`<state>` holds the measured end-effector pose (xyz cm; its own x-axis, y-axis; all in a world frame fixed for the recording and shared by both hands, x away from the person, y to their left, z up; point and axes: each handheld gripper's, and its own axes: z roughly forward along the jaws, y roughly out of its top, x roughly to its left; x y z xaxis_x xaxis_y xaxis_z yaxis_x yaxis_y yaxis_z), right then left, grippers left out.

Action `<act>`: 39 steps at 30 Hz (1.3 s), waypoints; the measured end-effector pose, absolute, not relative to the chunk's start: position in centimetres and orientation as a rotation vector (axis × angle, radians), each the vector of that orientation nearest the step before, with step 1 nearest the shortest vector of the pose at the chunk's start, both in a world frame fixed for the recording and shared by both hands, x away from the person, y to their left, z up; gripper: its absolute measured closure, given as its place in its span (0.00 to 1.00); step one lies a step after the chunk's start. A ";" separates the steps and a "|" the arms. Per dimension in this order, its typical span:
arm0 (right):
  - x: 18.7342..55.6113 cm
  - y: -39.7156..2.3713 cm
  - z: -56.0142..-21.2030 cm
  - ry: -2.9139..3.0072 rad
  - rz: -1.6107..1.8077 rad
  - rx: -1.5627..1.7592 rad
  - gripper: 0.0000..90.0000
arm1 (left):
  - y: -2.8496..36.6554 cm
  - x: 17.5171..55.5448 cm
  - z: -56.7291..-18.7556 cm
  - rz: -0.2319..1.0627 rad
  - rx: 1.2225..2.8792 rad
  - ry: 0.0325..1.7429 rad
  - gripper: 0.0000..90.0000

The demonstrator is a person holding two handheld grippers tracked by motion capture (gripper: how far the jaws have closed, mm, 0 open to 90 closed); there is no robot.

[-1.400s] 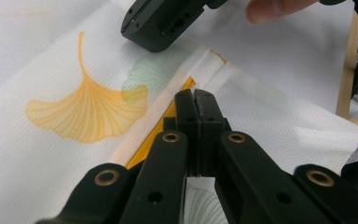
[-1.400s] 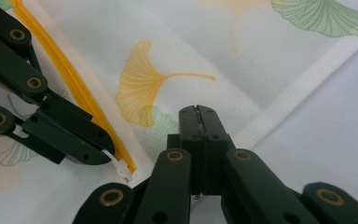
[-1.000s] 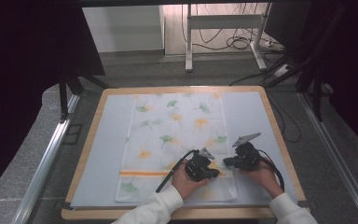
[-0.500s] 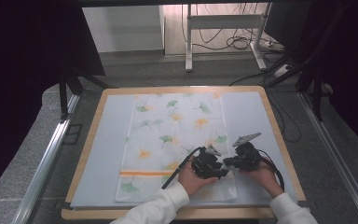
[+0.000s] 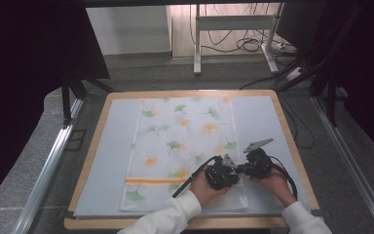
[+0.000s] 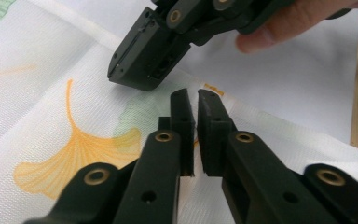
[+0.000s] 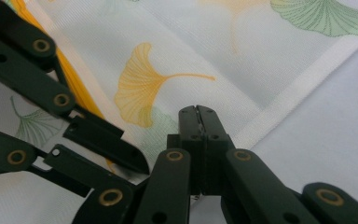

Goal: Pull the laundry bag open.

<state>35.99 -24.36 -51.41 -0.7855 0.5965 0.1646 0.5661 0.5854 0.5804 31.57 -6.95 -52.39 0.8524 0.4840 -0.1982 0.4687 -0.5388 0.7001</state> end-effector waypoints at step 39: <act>35.3 -24.2 -50.3 2.708 0.982 0.953 1.00 | -3.6 31.5 -53.3 -0.087 2.105 0.809 1.00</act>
